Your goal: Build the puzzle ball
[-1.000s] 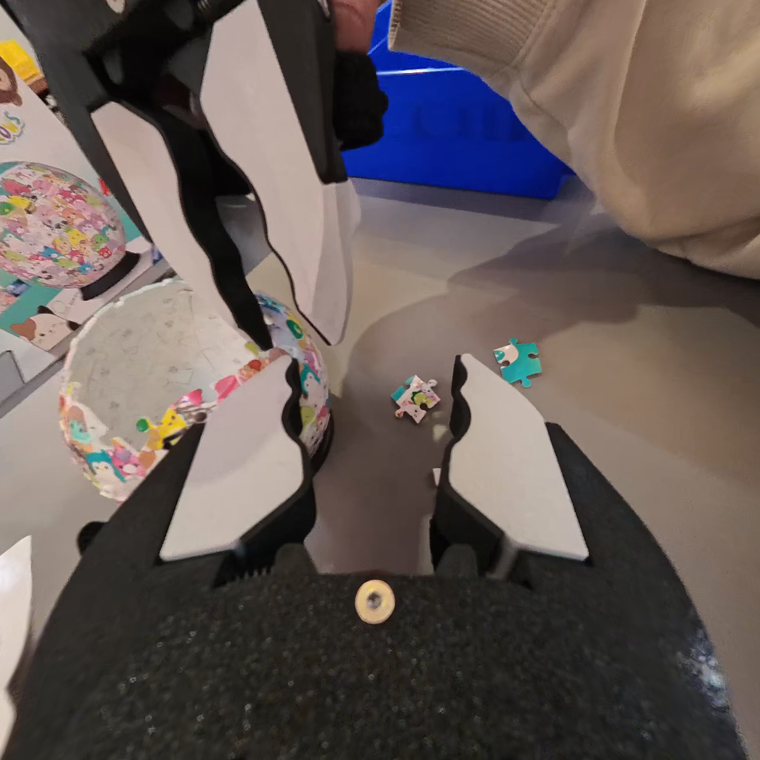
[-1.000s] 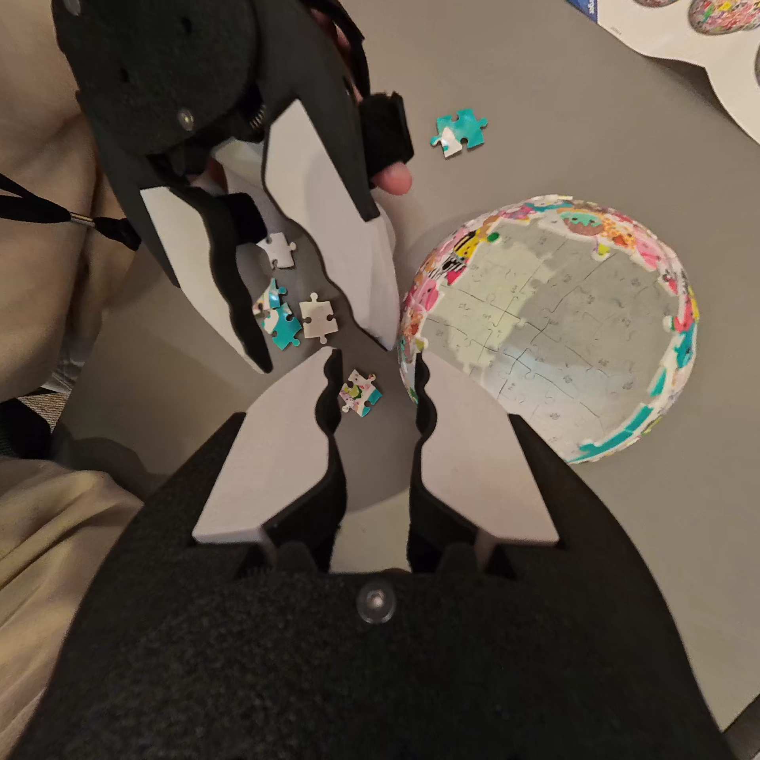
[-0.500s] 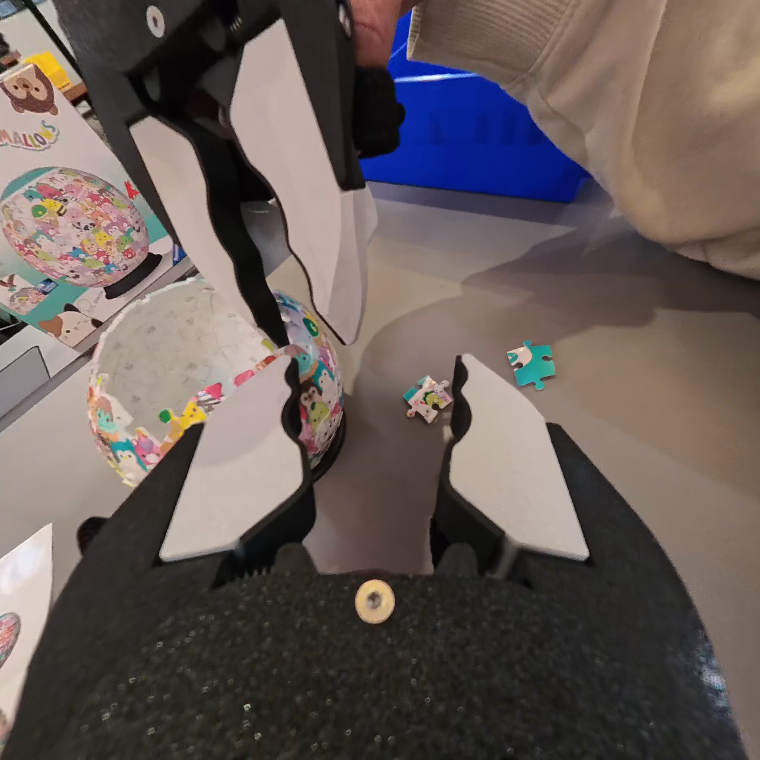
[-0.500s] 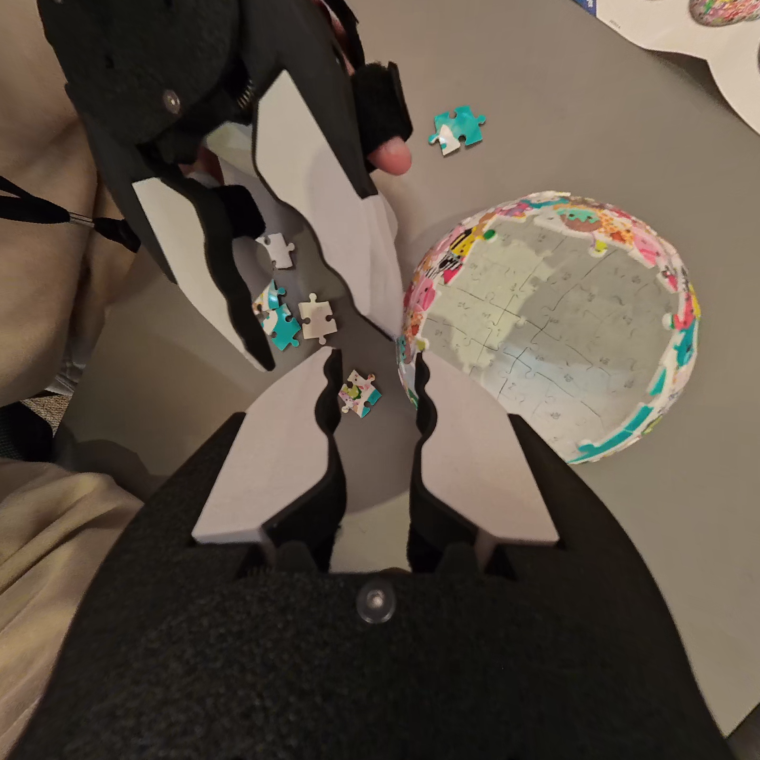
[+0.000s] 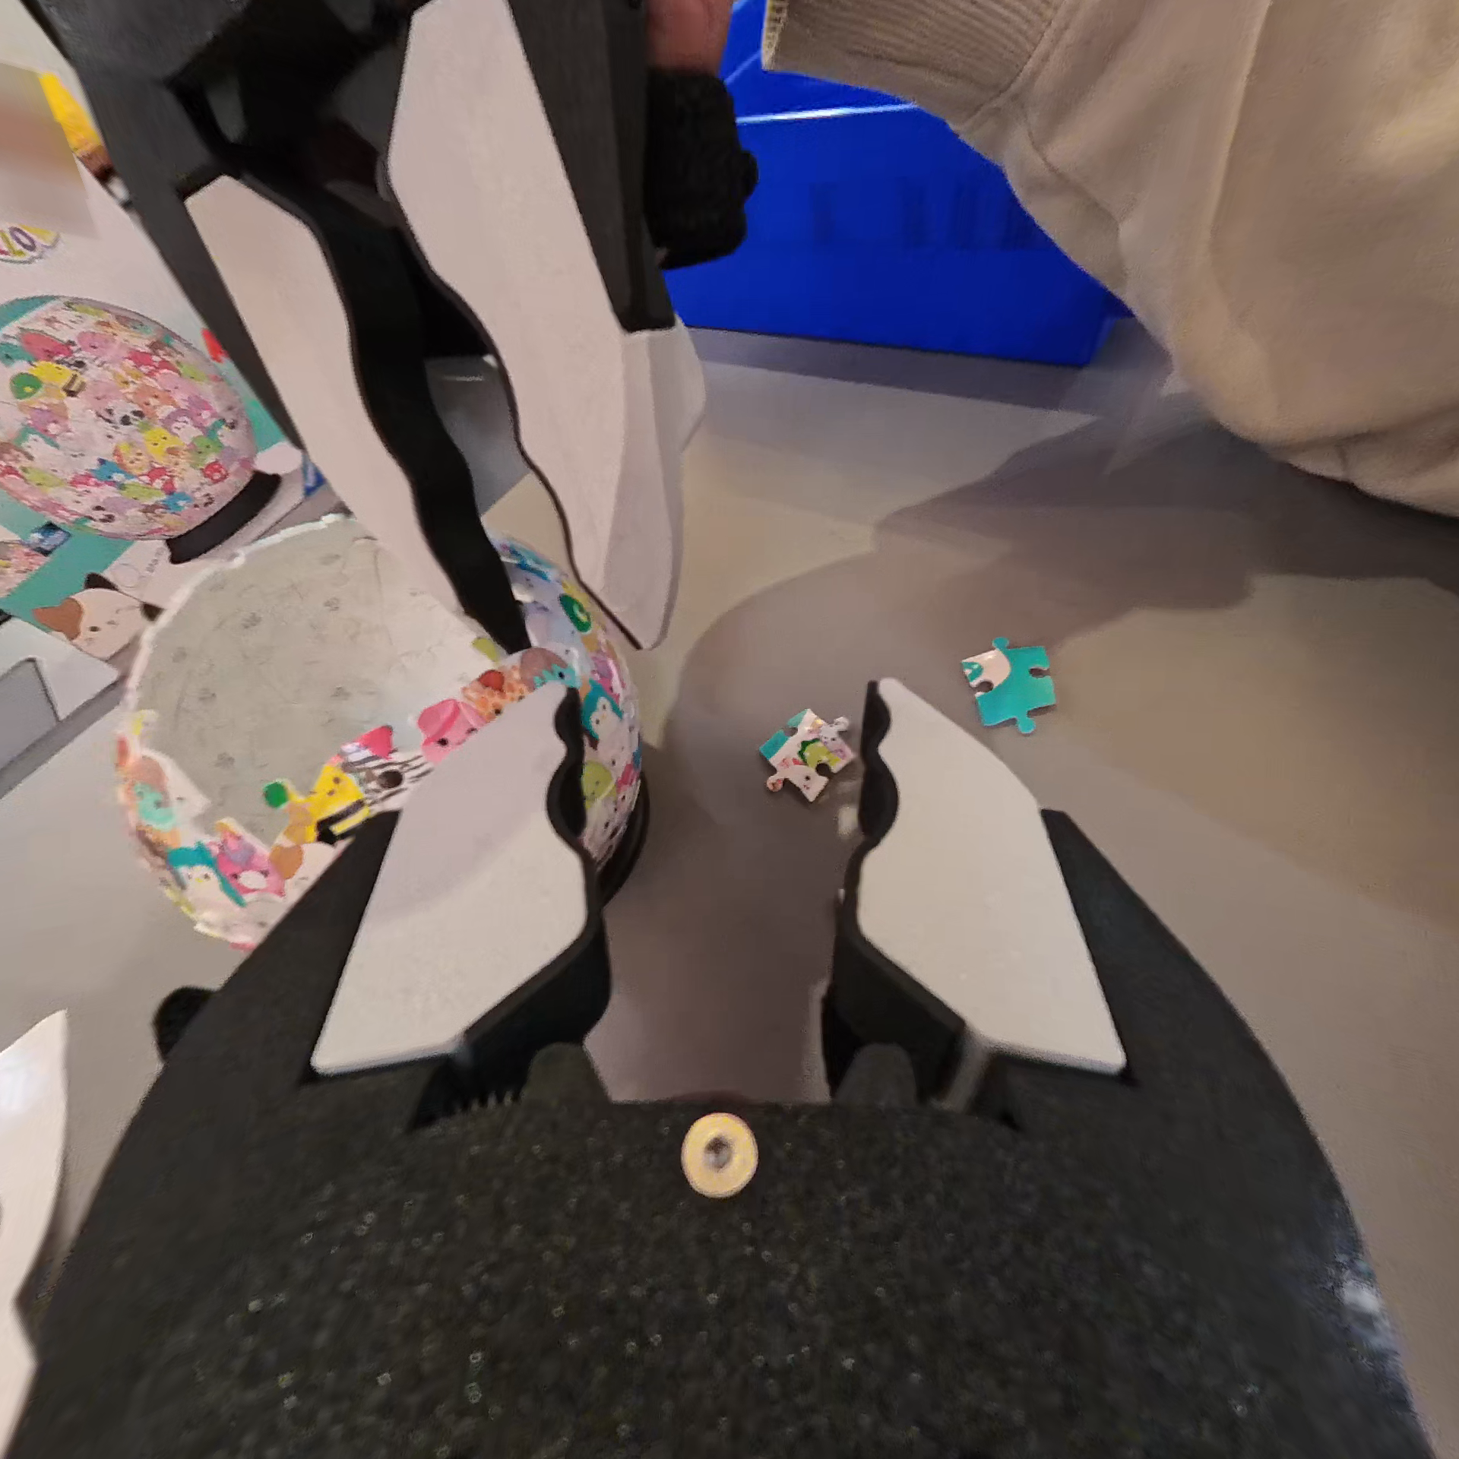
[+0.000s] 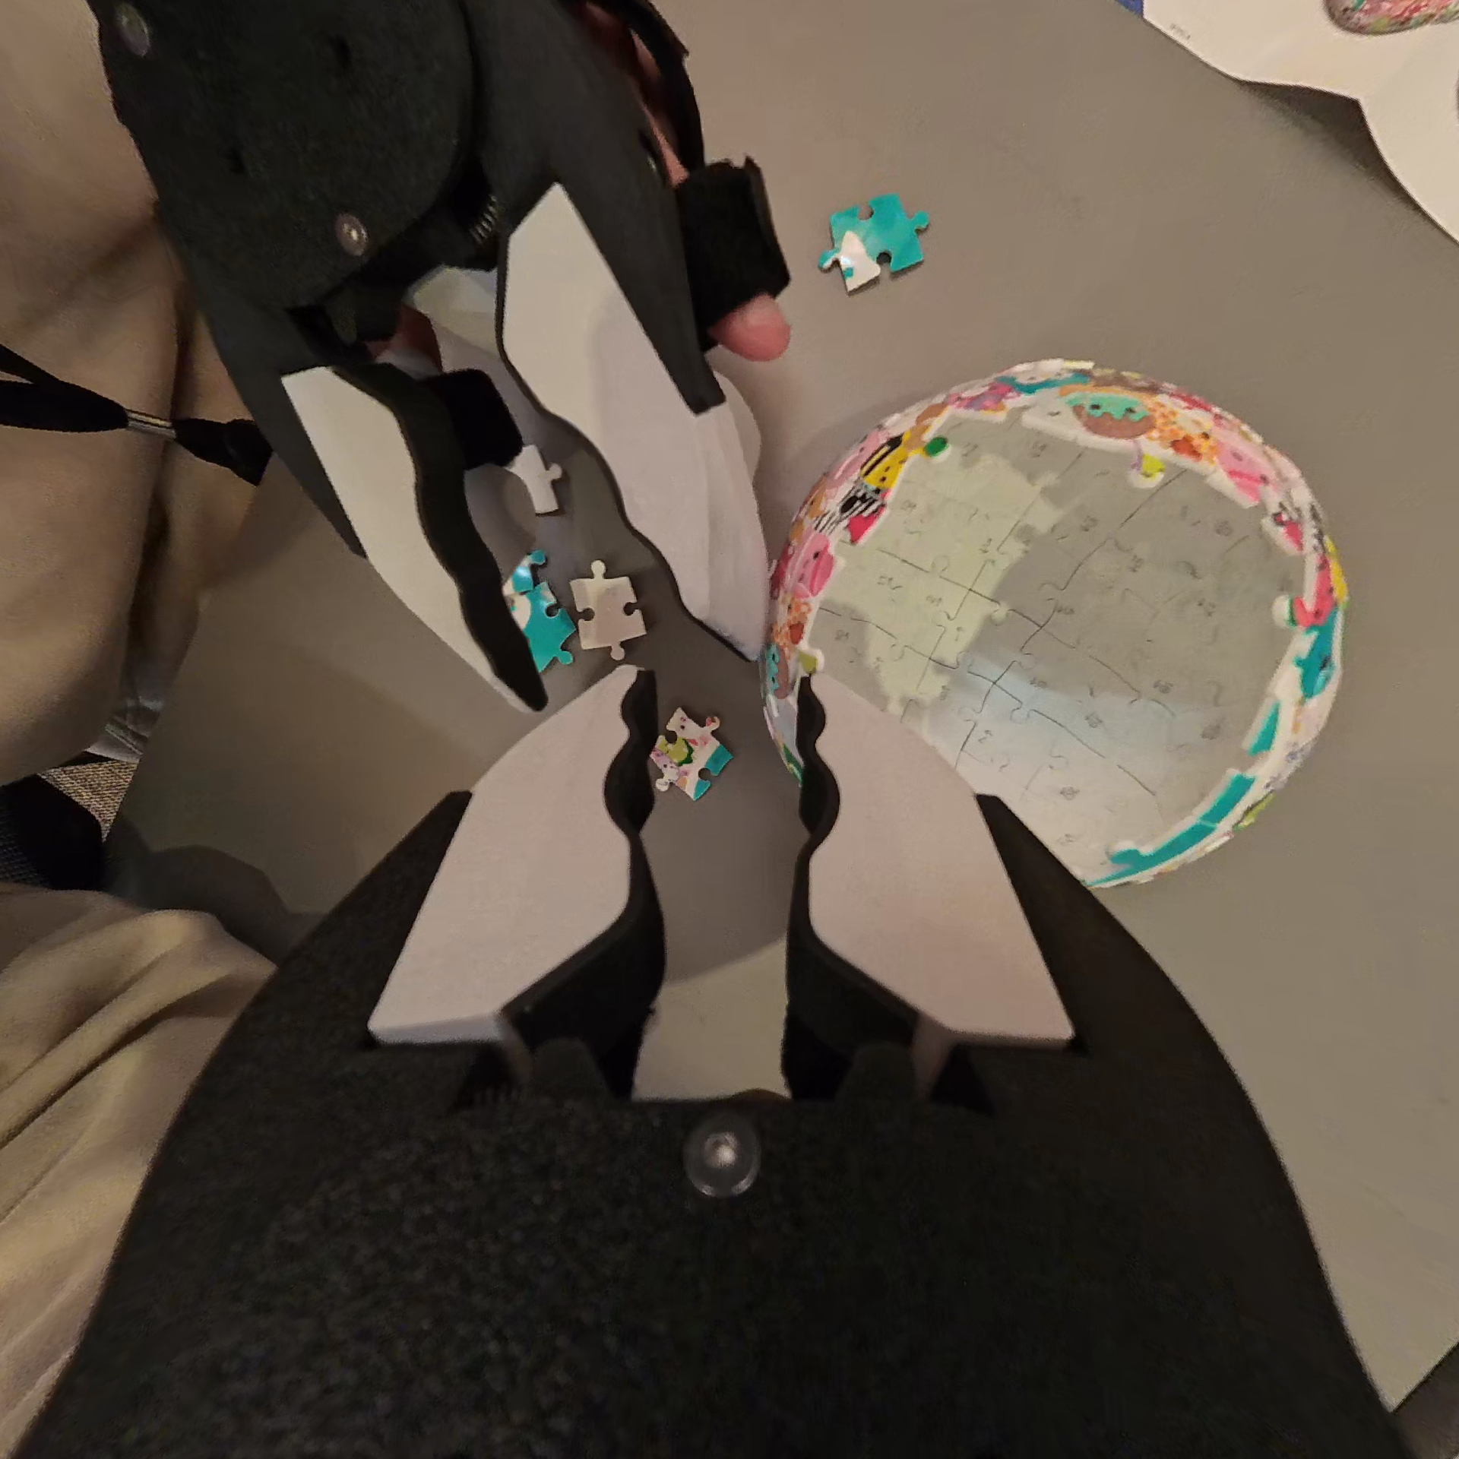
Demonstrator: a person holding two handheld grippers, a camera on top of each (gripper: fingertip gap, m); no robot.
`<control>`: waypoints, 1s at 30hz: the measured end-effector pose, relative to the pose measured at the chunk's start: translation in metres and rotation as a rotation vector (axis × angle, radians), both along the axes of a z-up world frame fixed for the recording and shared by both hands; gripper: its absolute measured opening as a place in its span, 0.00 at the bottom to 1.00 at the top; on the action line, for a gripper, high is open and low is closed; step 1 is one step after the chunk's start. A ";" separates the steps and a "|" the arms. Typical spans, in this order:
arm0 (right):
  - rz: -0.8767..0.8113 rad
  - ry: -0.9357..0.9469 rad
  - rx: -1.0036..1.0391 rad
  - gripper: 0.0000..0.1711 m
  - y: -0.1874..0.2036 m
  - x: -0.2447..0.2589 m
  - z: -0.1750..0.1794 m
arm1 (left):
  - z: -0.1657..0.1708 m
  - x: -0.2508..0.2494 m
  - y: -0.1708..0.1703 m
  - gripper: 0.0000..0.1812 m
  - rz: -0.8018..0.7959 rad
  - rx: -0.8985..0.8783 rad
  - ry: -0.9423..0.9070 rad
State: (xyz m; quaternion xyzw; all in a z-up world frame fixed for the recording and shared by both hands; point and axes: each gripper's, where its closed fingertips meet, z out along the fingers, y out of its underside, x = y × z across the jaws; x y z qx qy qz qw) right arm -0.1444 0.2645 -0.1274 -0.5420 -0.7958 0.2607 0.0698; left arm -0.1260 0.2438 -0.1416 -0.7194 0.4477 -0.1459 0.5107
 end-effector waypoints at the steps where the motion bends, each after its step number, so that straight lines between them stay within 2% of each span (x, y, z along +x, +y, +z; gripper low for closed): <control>1: -0.001 -0.001 -0.001 0.20 0.000 0.000 0.000 | 0.001 0.001 -0.002 0.40 -0.006 -0.015 -0.012; 7: -0.003 -0.008 0.003 0.20 0.001 0.001 -0.001 | 0.000 0.001 -0.002 0.38 -0.016 -0.038 -0.028; 9: -0.003 -0.011 0.003 0.20 0.000 0.001 -0.001 | 0.003 0.003 -0.005 0.43 -0.032 -0.065 -0.061; 13: -0.002 -0.012 0.010 0.20 0.001 0.001 -0.002 | 0.003 -0.001 -0.001 0.40 -0.013 0.001 -0.014; 15: -0.003 -0.014 0.008 0.20 0.001 0.000 -0.002 | 0.002 -0.002 -0.001 0.38 -0.021 -0.026 -0.035; 17: -0.001 -0.015 0.011 0.20 0.001 0.000 -0.003 | 0.004 -0.001 -0.004 0.41 -0.020 -0.040 -0.051; 21: 0.000 -0.016 0.010 0.20 0.001 0.000 -0.003 | -0.003 -0.002 -0.008 0.42 -0.015 -0.014 -0.004; 24: -0.003 -0.016 0.011 0.20 0.001 0.000 -0.003 | -0.003 -0.008 -0.003 0.34 -0.012 -0.061 -0.040; 26: -0.003 -0.018 0.013 0.20 0.001 0.000 -0.003 | 0.003 -0.007 -0.005 0.40 -0.022 -0.085 -0.072; 28: -0.001 -0.016 0.017 0.20 0.001 0.000 -0.004 | 0.005 -0.006 -0.007 0.39 -0.020 -0.043 -0.050; 30: -0.002 -0.017 0.016 0.20 0.002 0.000 -0.004 | 0.002 -0.007 -0.007 0.41 -0.021 -0.033 -0.024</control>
